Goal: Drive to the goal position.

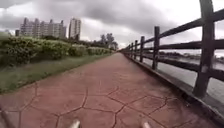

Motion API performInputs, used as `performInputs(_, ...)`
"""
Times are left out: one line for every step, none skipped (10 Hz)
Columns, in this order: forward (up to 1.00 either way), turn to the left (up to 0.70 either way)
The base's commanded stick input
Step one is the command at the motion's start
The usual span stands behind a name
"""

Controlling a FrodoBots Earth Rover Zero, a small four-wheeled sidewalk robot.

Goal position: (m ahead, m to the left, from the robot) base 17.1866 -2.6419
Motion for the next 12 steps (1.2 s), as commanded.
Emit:
performInputs(0.50,0.00)
performInputs(0.50,0.00)
performInputs(0.50,0.00)
performInputs(0.50,0.00)
performInputs(0.50,0.00)
performInputs(0.50,0.00)
performInputs(0.50,0.00)
performInputs(0.50,0.00)
performInputs(0.50,0.00)
performInputs(0.50,0.00)
performInputs(0.50,0.00)
performInputs(0.50,0.00)
